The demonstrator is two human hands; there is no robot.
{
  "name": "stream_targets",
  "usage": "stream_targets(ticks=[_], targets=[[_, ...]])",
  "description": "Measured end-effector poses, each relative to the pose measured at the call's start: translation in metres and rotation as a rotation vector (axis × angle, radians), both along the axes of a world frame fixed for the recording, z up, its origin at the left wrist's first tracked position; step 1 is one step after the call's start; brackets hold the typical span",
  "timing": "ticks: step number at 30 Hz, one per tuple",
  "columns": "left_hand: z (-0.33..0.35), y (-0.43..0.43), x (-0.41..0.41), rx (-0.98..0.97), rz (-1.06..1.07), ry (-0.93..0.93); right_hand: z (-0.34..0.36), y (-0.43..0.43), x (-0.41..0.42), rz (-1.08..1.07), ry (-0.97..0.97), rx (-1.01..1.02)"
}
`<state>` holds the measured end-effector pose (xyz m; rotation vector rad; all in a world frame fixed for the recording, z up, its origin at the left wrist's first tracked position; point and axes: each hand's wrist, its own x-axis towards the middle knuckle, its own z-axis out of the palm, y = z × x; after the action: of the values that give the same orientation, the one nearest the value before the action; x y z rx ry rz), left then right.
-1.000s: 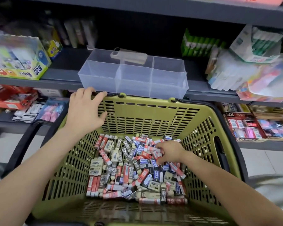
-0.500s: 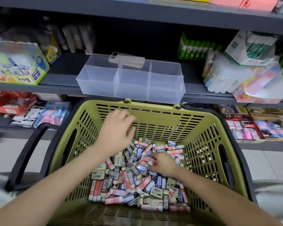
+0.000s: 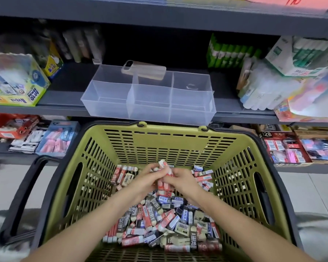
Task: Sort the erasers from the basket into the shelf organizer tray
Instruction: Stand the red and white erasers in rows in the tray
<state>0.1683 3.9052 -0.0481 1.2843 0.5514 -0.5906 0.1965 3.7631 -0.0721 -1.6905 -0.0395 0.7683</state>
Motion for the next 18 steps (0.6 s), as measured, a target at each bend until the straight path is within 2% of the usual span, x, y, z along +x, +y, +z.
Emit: stream_targets(ticks=[2, 4, 7, 11, 14, 18], targets=[[-0.002, -0.006, 0.000, -0.144, 0.087, 0.019, 0.008, 0.008, -0.004, -0.026, 0.022, 0.091], [-0.006, -0.009, 0.001, -0.169, 0.165, 0.035, 0.015, 0.009, -0.007, -0.002, 0.058, 0.139], [-0.011, -0.008, 0.004, -0.175, 0.259, 0.085, 0.024, -0.003, 0.002, 0.148, 0.122, 0.191], [-0.006, -0.012, 0.004, -0.323, 0.274, 0.171, 0.035, -0.026, 0.028, 0.194, 0.197, 0.180], [-0.006, -0.014, 0.003, -0.380, 0.270, 0.174, 0.030, -0.028, 0.035, 0.140, 0.096, 0.049], [-0.009, -0.006, 0.003, -0.449, 0.314, 0.212, 0.020, -0.017, 0.029, 0.130, -0.130, -0.066]])
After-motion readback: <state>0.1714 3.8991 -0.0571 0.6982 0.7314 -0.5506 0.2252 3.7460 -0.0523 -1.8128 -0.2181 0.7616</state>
